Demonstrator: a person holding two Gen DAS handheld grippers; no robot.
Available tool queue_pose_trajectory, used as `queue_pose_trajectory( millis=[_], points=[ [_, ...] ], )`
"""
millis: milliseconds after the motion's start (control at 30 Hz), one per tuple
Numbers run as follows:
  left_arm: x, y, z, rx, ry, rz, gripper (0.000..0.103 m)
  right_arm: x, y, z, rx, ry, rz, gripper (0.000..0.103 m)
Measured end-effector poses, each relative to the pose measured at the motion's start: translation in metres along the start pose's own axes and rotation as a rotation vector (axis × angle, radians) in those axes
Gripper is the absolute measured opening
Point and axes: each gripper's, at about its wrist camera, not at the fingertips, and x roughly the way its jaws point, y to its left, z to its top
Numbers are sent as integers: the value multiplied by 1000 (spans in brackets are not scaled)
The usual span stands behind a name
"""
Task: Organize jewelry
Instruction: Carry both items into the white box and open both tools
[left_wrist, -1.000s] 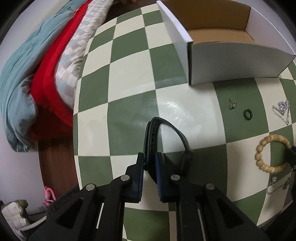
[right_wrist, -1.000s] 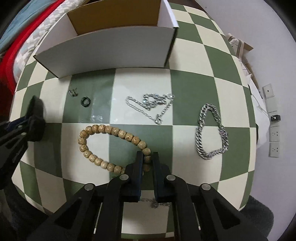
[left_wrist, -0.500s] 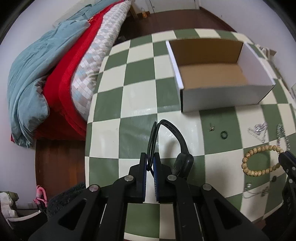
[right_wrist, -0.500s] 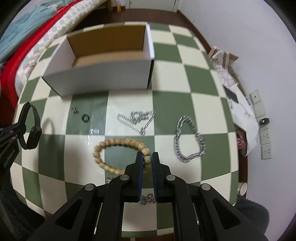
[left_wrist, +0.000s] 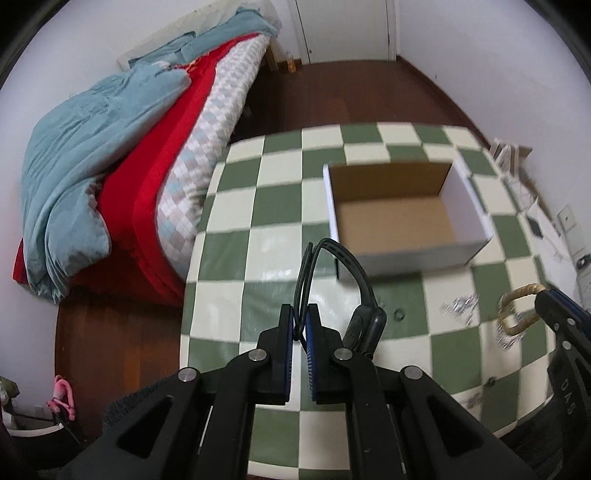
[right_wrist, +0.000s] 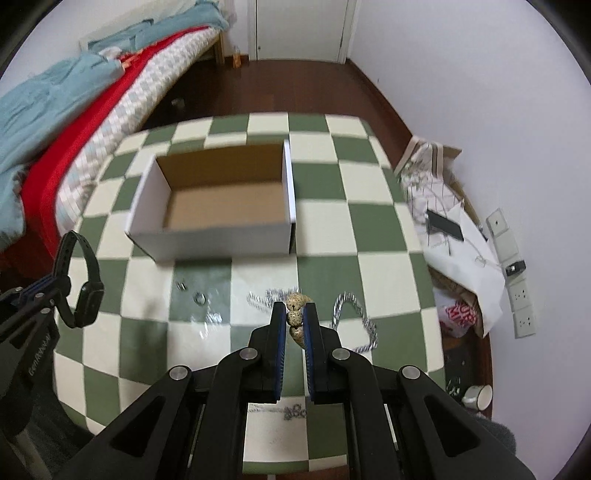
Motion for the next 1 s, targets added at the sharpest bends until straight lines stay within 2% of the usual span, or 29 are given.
queue_pose_trajectory(
  millis=[300,467,733,833,1000],
  points=[
    [-20,-3,57,-41,-88,-12,4,-40,2,59,-21,-131,4,10],
    [-5,-8,90,-46,-83,-12,4,-37,9,95,-34,-160,8,10],
    [47,-8,123,-75,7,-42,4,14,14,139,-30,-106,56,10],
    [65,-10,130,-80,51,-71,4,33,15,147,-28,-74,84,10],
    [91,-13,136,-105,136,-165,4,62,18,158,-27,-26,120,10]
  ],
)
